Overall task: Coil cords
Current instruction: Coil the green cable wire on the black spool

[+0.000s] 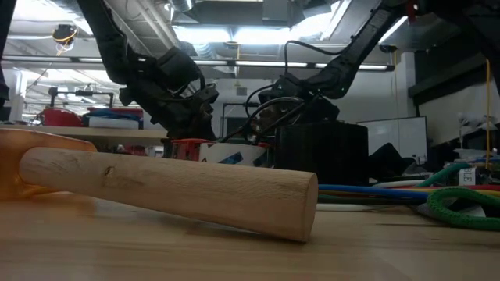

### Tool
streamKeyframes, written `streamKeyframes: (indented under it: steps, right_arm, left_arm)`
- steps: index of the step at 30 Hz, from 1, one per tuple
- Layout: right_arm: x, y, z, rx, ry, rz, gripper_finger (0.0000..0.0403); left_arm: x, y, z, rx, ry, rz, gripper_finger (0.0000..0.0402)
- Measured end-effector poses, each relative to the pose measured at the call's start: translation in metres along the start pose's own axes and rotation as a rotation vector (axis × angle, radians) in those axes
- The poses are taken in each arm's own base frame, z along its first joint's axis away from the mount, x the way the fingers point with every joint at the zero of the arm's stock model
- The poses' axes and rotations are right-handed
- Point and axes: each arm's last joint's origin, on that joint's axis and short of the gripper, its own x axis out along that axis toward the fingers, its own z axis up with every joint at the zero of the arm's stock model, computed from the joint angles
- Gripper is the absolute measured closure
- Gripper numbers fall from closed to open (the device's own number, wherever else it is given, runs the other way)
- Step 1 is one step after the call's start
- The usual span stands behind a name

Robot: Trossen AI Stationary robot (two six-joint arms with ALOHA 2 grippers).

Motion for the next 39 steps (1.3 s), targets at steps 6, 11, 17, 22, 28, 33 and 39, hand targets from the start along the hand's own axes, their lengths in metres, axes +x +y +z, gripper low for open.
streamKeyframes:
  steps: [6,11,17,22,28,33,39]
  right_arm:
    - [0.000,-0.001,-0.001,0.014,0.007,-0.018,0.0322]
    - [0.001,-0.003,-0.003,0.025,0.017,-0.025,0.0322]
    - [0.001,-0.005,-0.004,0.015,0.019,-0.054,0.0322]
    - [0.001,-0.005,-0.004,0.013,0.015,-0.061,0.0322]
    - [0.001,-0.005,-0.004,0.009,0.014,-0.061,0.0322]
    - [0.001,-0.005,-0.004,0.009,0.014,-0.060,0.0322]
    - [0.001,-0.005,-0.004,0.007,0.012,-0.060,0.0322]
  left_arm:
    - [-0.001,0.003,0.003,-0.021,-0.010,0.007,0.0336]
    - [-0.002,0.007,0.005,-0.034,-0.022,0.015,0.0336]
    - [-0.004,0.011,0.009,-0.059,-0.039,0.021,0.0336]
    - [-0.005,0.015,0.012,-0.072,-0.058,0.028,0.0336]
    - [-0.007,0.019,0.015,-0.095,-0.072,0.035,0.0336]
    - [-0.008,0.023,0.018,-0.106,-0.082,0.044,0.0336]
    - [-0.009,0.024,0.018,-0.110,-0.081,0.047,0.0336]
